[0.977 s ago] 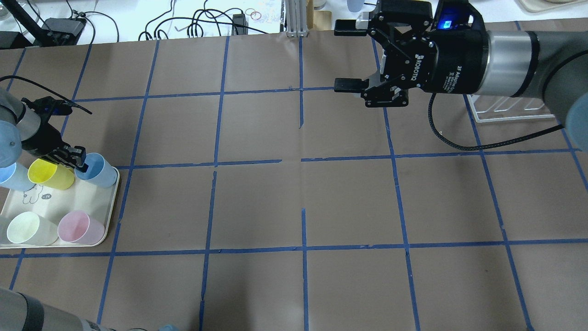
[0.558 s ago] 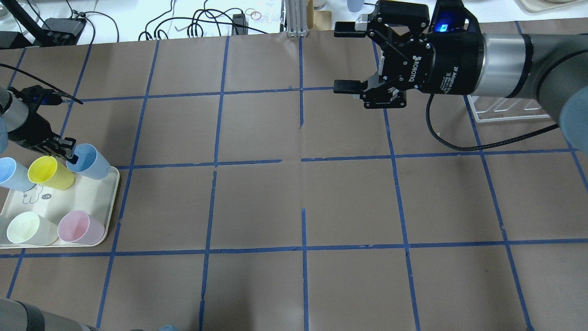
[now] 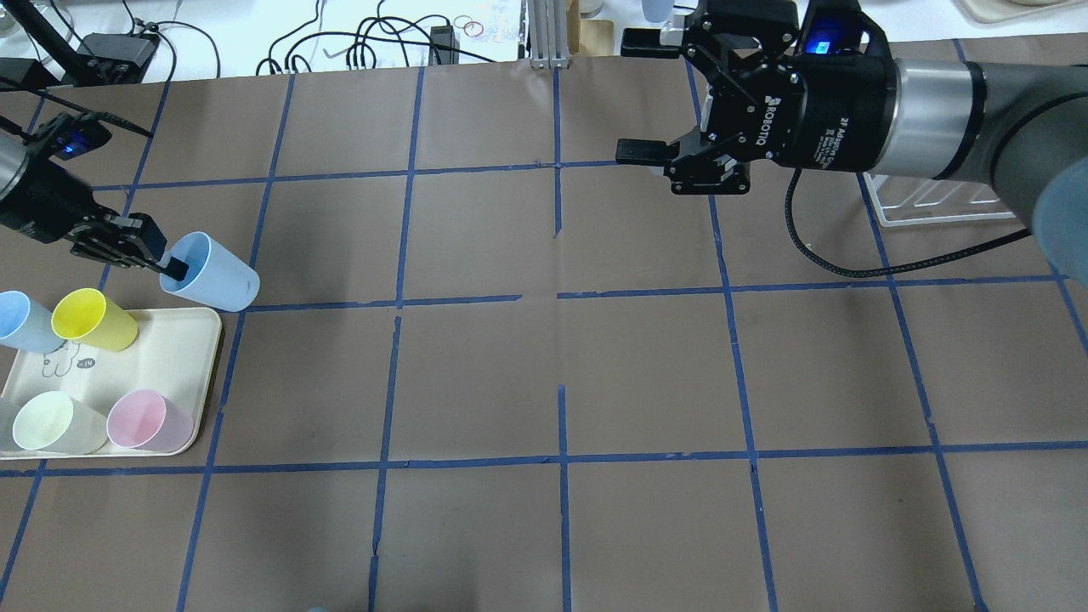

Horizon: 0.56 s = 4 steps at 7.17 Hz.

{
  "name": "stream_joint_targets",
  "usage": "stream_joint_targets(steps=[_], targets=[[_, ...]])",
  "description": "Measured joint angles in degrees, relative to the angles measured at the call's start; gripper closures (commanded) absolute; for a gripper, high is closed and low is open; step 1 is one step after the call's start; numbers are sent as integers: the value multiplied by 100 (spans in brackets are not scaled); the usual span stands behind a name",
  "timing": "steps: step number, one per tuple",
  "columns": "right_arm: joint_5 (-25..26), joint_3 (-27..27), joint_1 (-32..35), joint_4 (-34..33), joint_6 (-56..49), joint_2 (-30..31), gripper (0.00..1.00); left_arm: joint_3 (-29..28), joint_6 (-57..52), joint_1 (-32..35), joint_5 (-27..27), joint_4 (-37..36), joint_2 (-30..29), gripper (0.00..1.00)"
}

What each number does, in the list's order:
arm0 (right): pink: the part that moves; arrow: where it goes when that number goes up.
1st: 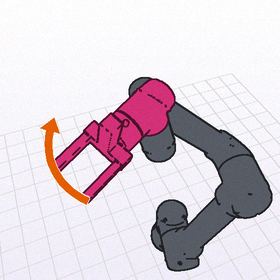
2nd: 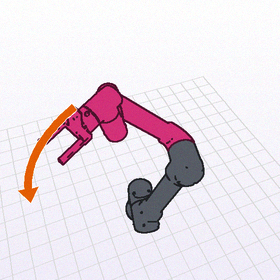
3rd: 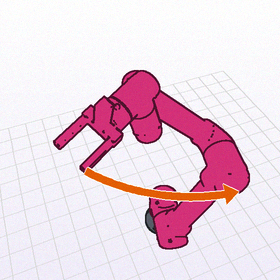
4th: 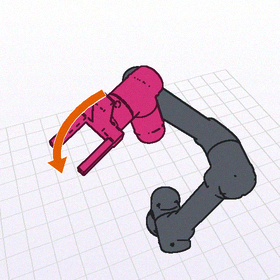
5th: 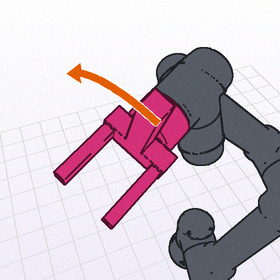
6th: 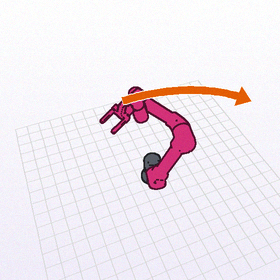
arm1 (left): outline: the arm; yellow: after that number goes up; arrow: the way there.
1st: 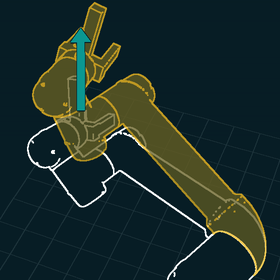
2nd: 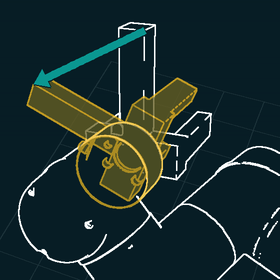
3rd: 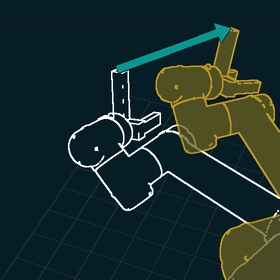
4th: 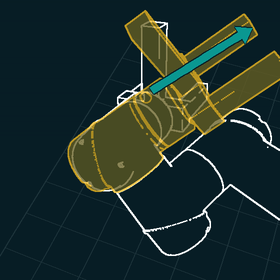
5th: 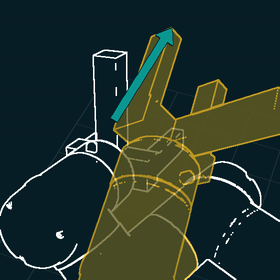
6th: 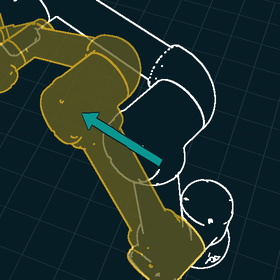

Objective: Transfer IKEA cup to right arm and place on rack

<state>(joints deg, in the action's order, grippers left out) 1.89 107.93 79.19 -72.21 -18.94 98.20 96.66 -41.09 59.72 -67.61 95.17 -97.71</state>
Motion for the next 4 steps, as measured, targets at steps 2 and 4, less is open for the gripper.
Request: stream_joint_targets(steps=[2,4], targets=[[-7,5,6,-5,-11,-105,0,19,2,495,1912,1268,328,100],[-12,1,1,-8,-18,-243,0,134,0,1030,3579,2209,642,100]])
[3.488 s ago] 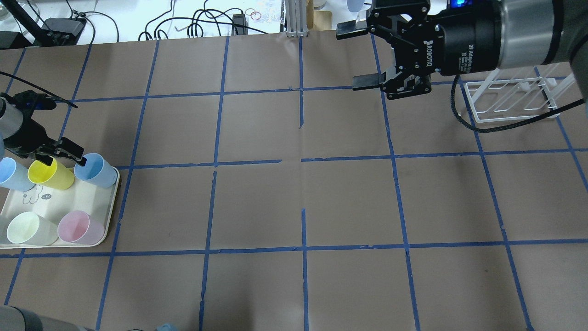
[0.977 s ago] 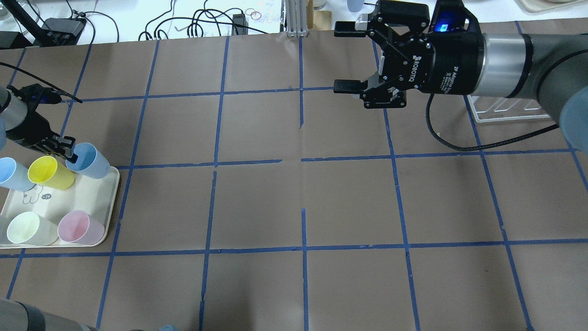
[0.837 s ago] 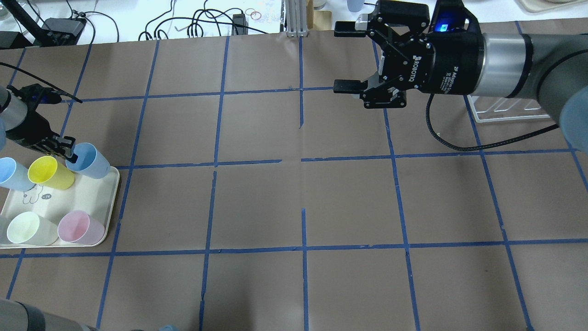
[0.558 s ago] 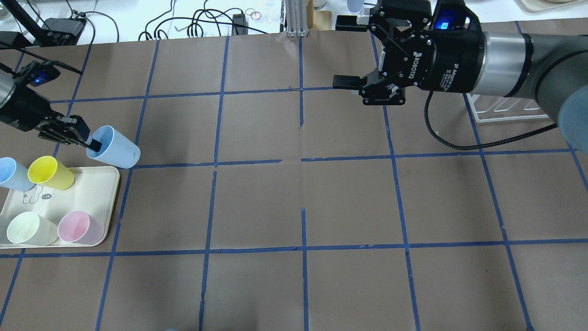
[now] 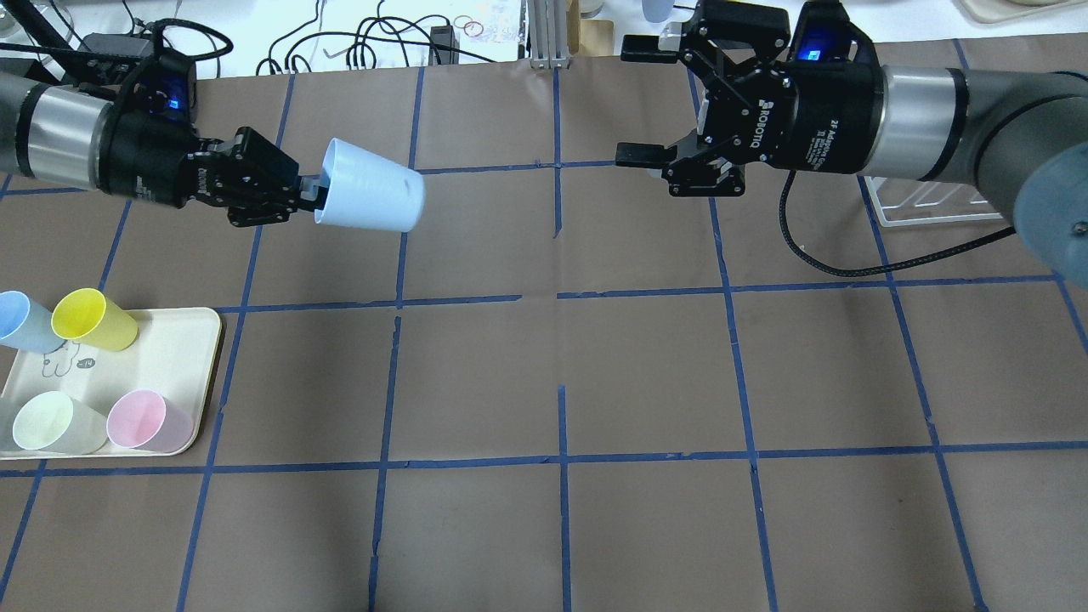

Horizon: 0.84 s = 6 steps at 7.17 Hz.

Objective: Transfer IKEA cup to right arm and place on rack

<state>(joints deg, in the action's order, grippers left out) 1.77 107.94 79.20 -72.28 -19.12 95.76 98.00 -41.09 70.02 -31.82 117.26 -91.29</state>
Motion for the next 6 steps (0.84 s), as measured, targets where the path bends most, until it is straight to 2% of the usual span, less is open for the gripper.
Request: stream_joint_targets(steps=[3,6], targets=[[1,-1,6,3,-11,-45,0,629,-46,851,1787,227,266,100],[1,12,31,41,19,-72,0,868,-79,1251,2675,135,401,100]])
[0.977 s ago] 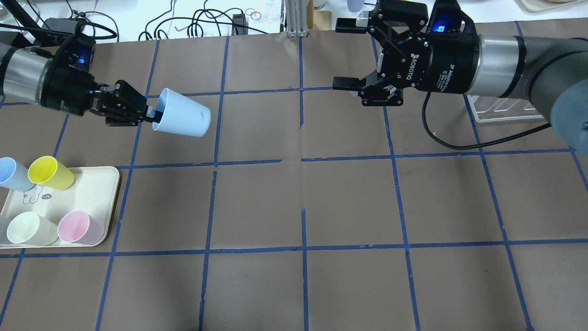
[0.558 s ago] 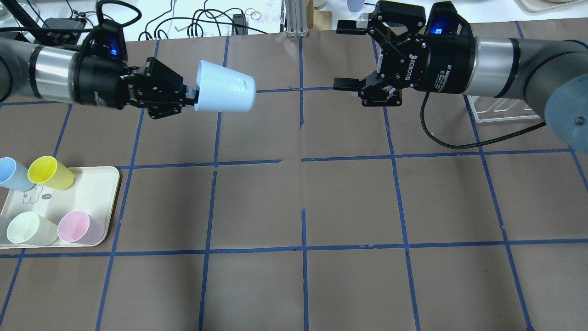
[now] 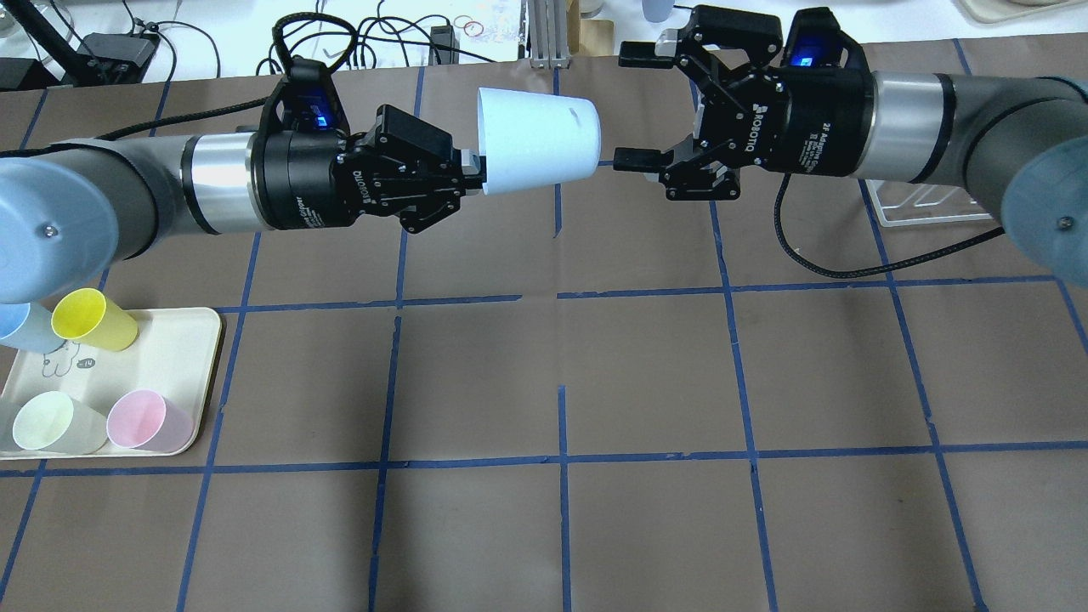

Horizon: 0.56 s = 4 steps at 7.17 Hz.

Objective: Transfer IKEA cup to right arm and place on rack

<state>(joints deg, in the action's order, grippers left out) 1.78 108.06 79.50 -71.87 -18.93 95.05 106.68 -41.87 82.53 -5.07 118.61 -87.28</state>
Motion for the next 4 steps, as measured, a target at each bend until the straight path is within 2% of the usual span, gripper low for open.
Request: stream_joint_targets(steps=[4], targets=[[1,-32,147,193,41,74,0,175,3,136,376,-198,83,100]])
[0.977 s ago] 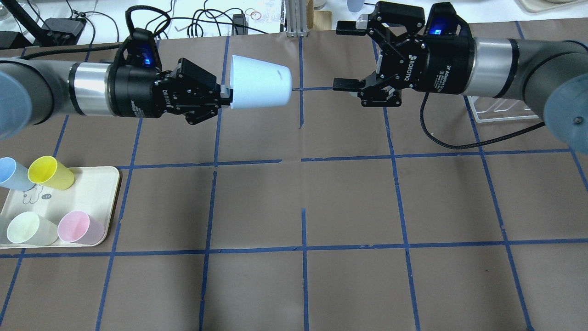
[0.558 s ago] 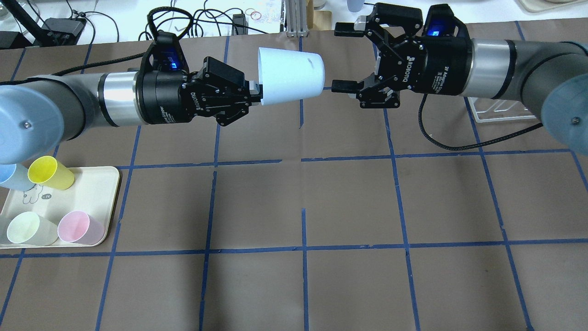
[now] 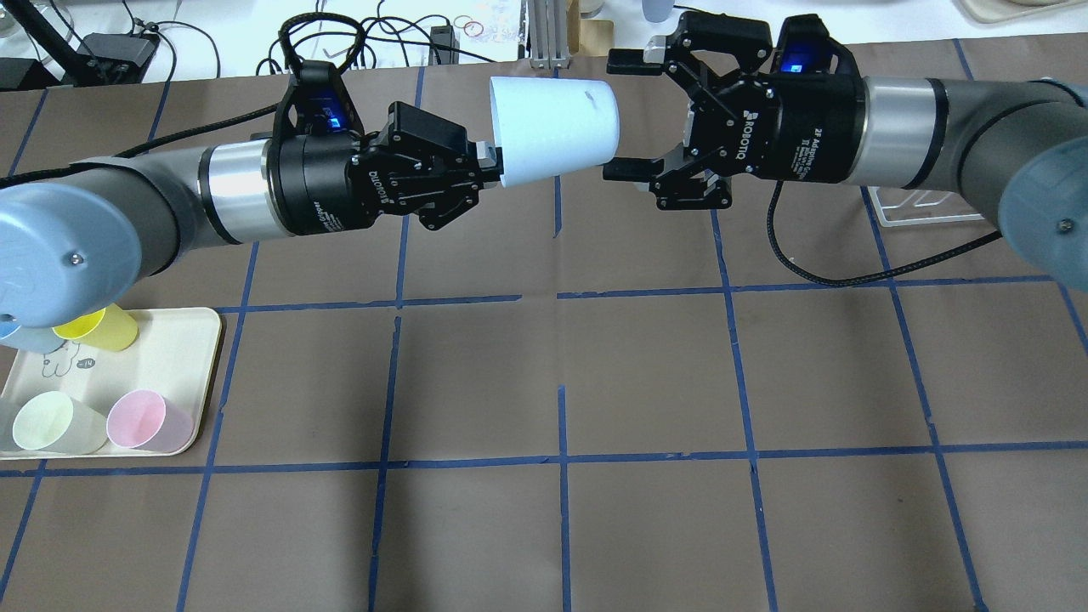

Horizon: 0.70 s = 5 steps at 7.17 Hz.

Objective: Transfer IKEA cup to right arm and place on rack

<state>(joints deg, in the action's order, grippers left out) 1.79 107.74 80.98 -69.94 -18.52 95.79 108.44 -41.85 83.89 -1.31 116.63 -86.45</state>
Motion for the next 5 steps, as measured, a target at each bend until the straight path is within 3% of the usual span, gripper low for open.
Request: stream_joint_targets(steps=[1,2,5], targets=[[-2,-25,56,4,43,18,1,9,3,2,11,-9,32,100],[-2,-36,93,6,71,44,7,15,6,4,14,-11,58,100],[5,-42,128,7,185,54,39,19,17,5,16,-15,75,100]])
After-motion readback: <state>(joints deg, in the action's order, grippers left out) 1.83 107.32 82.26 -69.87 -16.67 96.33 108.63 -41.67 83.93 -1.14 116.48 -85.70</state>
